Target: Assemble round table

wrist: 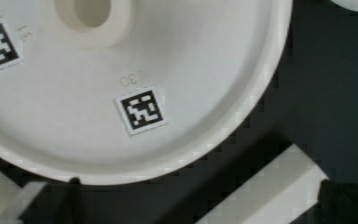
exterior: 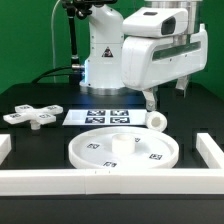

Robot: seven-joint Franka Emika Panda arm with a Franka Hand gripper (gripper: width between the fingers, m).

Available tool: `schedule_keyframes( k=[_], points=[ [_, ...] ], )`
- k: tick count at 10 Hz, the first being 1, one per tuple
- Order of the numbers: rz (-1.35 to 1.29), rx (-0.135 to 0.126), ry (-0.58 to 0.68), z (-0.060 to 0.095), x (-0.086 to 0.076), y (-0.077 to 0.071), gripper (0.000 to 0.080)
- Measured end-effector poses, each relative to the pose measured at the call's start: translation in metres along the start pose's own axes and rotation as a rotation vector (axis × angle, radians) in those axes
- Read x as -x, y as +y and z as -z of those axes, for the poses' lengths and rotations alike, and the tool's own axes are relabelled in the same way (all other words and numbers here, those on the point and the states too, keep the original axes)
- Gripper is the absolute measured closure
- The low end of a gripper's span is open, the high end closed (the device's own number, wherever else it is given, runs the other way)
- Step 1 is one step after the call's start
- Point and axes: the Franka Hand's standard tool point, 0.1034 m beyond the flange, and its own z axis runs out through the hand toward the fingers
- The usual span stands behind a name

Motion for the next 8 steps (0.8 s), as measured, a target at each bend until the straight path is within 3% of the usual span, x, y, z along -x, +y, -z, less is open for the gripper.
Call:
schedule_keyframes(
  k=[6,8],
  points=[
    [0.014,0.001,0.0,-0.001,0.003,0.003,0.015],
    [0.111,0.022,0.02,-0.018,0.027,0.025,0.015]
  ],
)
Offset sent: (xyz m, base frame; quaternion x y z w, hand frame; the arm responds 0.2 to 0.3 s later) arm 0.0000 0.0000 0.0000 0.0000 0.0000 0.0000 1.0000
